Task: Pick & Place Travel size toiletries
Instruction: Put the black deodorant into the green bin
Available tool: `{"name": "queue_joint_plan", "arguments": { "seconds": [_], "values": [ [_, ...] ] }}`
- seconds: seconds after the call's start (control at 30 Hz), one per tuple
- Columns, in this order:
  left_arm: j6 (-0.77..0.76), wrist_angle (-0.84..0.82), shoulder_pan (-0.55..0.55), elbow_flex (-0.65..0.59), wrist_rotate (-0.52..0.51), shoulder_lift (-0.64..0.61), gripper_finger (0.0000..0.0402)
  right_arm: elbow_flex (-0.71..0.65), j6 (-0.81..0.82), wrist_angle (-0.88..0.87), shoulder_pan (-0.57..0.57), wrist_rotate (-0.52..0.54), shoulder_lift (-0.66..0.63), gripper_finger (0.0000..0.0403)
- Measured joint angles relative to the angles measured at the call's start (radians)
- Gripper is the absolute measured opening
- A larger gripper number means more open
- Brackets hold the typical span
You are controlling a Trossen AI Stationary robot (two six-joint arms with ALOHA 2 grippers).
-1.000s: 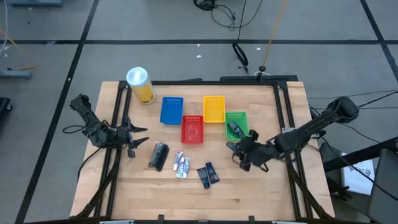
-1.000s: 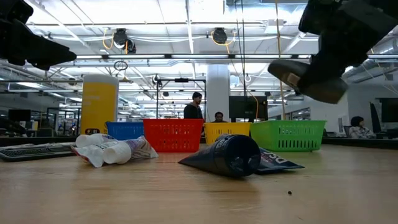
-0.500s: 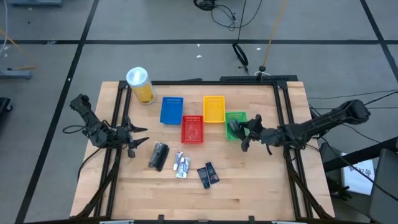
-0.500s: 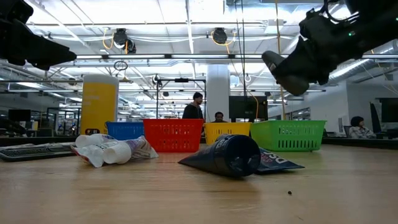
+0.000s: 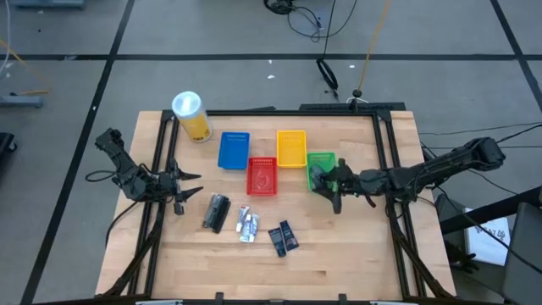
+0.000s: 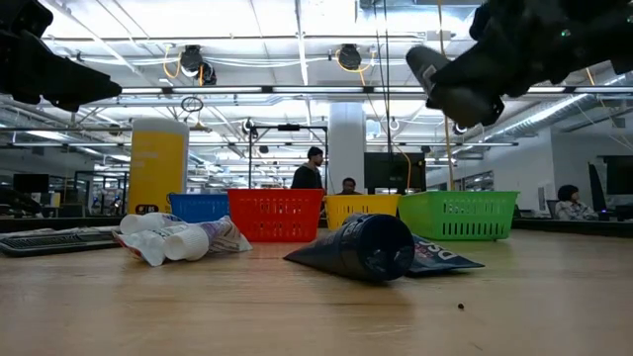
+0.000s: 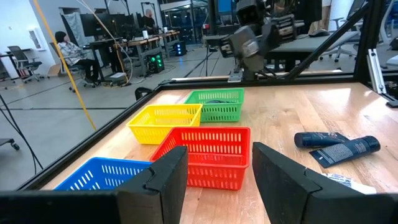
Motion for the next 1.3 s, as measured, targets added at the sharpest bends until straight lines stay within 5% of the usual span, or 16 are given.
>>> {"name": "queue_joint_plan", "arguments": {
  "seconds": [0.27, 0.57, 0.7, 0.93, 1.3],
  "values": [
    [0.0, 0.0, 0.0, 0.0, 0.0, 0.0, 0.018, 0.0, 0.018, 0.097, -0.005, -0.263, 0.0, 0.0208],
    [0.0, 0.0, 0.0, 0.0, 0.0, 0.0, 0.0179, 0.0, 0.097, 0.072, -0.009, 0.05, 0.0, 0.0208],
    [0.0, 0.0, 0.0, 0.0, 0.0, 0.0, 0.018, 0.017, 0.17, 0.033, -0.038, 0.064, 0.0, 0.0208],
    [0.0, 0.0, 0.0, 0.0, 0.0, 0.0, 0.018, 0.108, 0.291, -0.324, -0.111, 0.142, 0.0, 0.0208],
    [0.0, 0.0, 0.0, 0.0, 0.0, 0.0, 0.018, 0.11, 0.411, -0.533, -0.221, 0.138, 0.015, 0.0208]
  ]
}}
